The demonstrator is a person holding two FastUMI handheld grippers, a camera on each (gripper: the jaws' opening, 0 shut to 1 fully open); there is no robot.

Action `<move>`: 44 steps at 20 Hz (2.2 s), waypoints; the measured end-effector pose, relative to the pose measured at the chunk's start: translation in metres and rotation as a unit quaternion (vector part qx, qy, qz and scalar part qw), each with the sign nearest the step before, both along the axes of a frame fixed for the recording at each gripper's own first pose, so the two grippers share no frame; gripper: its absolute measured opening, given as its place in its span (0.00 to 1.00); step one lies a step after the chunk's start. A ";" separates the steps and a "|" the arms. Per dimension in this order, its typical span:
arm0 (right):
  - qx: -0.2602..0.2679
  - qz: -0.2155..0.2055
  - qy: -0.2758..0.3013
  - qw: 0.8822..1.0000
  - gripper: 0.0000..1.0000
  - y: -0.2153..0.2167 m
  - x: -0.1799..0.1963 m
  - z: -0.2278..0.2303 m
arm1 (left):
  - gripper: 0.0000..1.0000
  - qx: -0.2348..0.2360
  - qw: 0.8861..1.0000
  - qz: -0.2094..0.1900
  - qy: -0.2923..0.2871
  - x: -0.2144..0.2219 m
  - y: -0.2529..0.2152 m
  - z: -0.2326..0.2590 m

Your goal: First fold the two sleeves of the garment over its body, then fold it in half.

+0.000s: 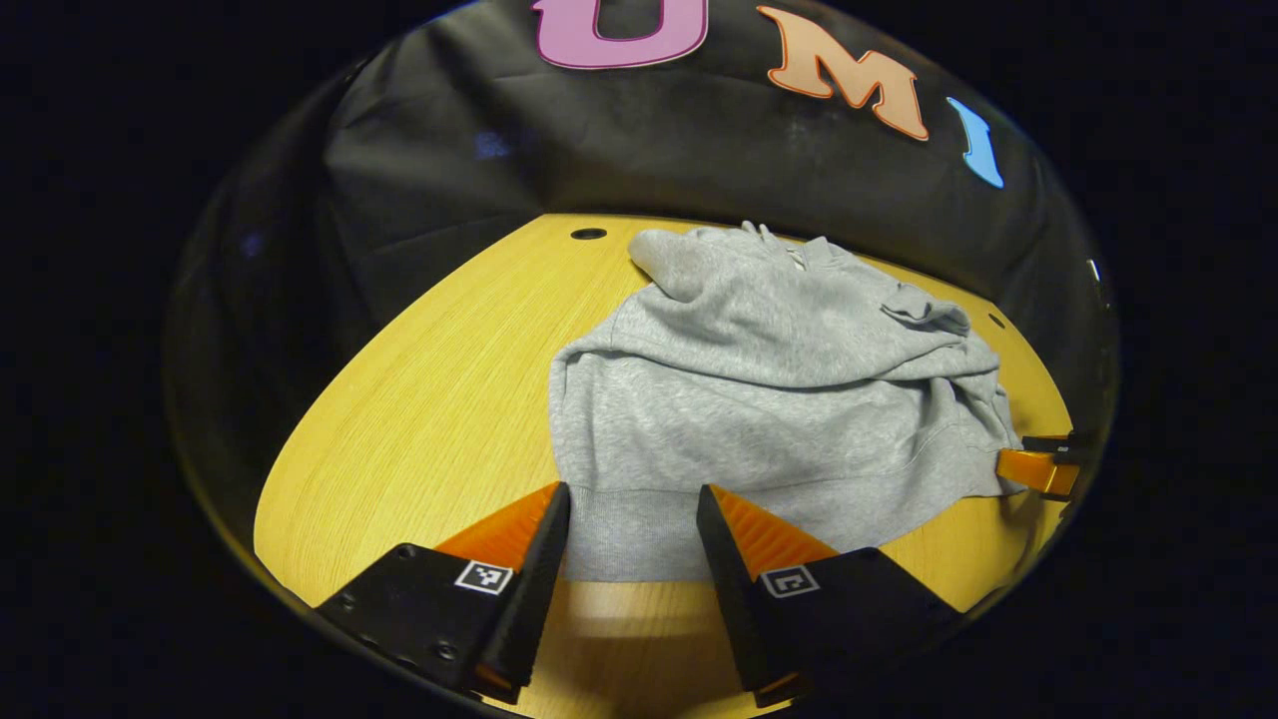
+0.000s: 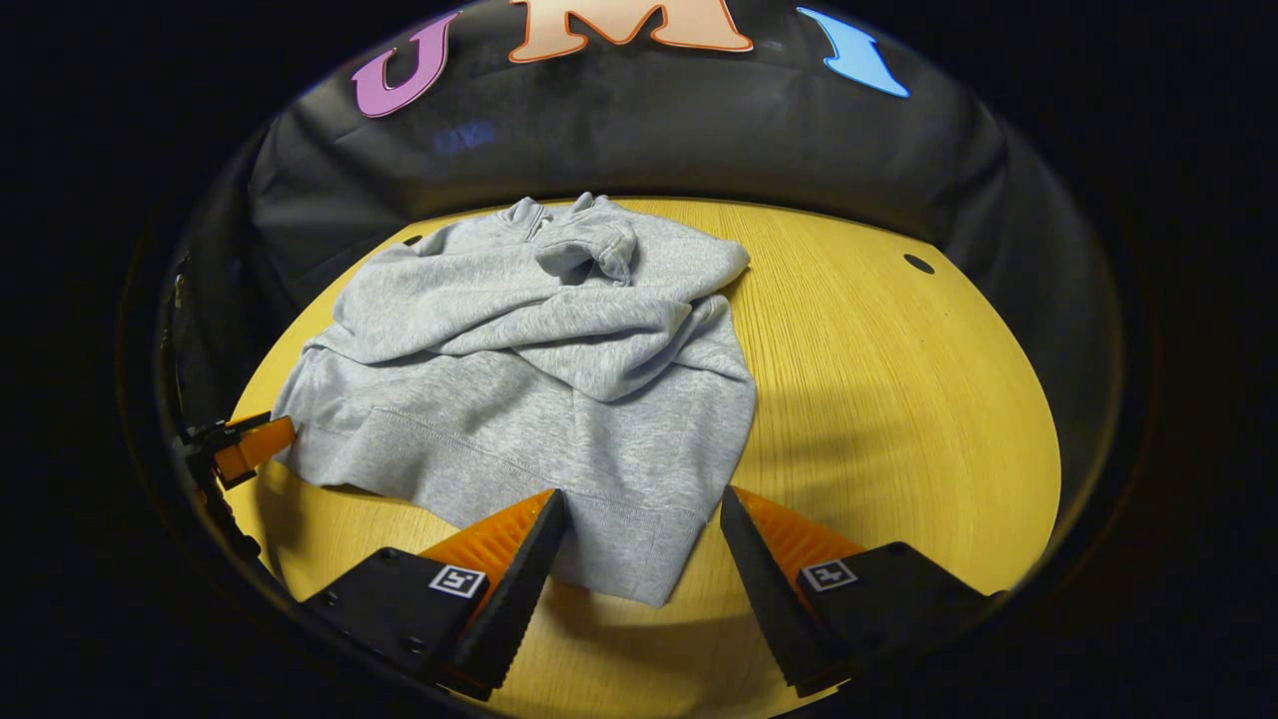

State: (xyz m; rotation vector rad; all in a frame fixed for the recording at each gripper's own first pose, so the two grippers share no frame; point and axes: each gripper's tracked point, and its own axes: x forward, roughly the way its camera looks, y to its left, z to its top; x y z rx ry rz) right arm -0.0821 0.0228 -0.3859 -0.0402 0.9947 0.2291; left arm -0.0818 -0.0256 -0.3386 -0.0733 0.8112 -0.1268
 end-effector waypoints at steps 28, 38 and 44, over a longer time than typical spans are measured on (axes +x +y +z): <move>0.075 0.017 0.080 0.994 0.04 0.012 0.004 0.025 | 0.00 -0.087 0.993 -0.034 0.070 -0.003 -0.022 0.015; 0.167 -0.022 0.085 0.982 0.04 0.018 0.028 0.071 | 0.00 -0.117 0.992 -0.014 0.050 0.025 -0.024 0.064; 0.225 -0.052 0.084 0.969 0.04 0.025 0.057 0.100 | 0.00 -0.137 0.990 -0.011 0.027 0.053 -0.025 0.099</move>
